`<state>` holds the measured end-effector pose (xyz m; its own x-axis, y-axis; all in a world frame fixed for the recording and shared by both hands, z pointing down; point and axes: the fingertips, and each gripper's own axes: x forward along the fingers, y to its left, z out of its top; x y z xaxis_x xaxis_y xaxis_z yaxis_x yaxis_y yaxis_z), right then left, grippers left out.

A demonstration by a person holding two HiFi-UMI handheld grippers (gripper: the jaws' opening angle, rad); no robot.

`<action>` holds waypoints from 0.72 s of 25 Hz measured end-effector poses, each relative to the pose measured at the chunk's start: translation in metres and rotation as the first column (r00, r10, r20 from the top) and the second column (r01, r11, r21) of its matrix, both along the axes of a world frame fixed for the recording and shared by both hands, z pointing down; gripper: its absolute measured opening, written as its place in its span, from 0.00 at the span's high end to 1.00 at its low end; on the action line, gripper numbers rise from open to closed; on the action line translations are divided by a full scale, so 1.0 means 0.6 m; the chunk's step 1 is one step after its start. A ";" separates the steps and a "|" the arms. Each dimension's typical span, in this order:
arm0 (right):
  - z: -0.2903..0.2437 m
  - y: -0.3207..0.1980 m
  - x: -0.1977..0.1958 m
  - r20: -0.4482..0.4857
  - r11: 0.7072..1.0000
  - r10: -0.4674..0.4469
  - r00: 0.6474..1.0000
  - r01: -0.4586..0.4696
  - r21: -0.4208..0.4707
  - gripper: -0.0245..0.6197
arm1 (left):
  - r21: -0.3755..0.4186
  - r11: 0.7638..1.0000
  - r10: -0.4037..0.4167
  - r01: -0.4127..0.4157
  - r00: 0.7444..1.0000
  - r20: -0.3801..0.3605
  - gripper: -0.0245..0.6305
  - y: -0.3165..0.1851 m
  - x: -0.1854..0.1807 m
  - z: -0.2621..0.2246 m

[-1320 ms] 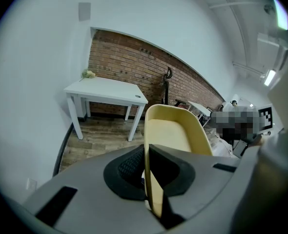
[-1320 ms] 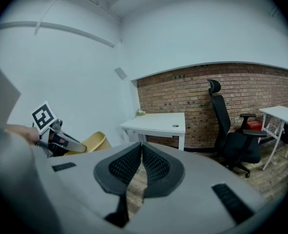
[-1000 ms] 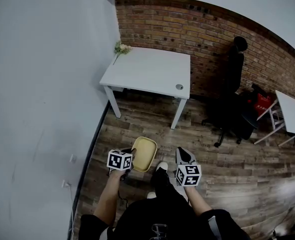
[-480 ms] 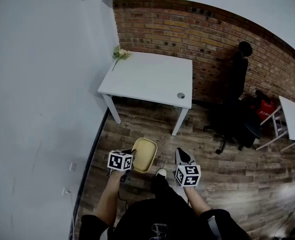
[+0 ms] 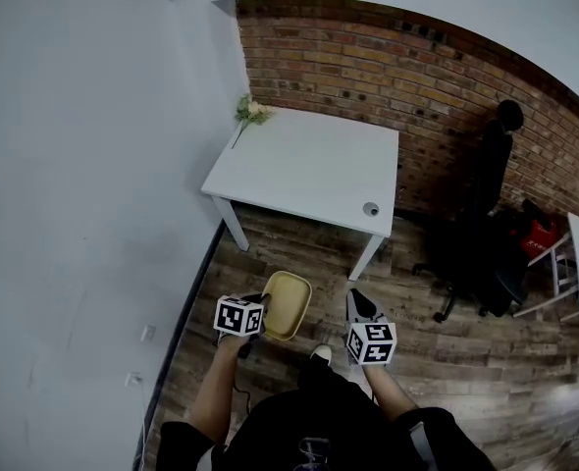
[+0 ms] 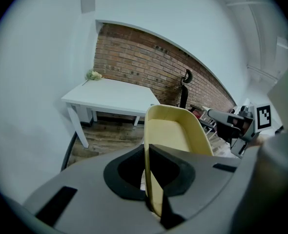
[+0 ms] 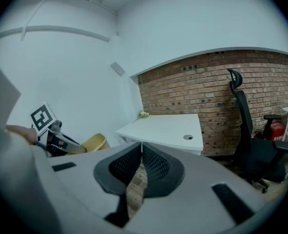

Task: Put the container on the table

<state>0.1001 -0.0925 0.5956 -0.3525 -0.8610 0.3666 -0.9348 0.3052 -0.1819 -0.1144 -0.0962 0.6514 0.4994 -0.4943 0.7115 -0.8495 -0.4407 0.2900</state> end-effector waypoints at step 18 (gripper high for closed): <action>0.020 -0.196 0.046 0.021 1.000 -0.027 0.999 0.027 -0.014 0.92 | -0.020 1.000 0.009 -0.008 0.999 0.039 0.93 -0.186 0.056 0.013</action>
<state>0.1275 -0.2101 0.6078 -0.3833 -0.8457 0.3713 -0.9221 0.3275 -0.2061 -0.0807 -0.2079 0.6589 0.4748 -0.4760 0.7403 -0.8567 -0.4426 0.2649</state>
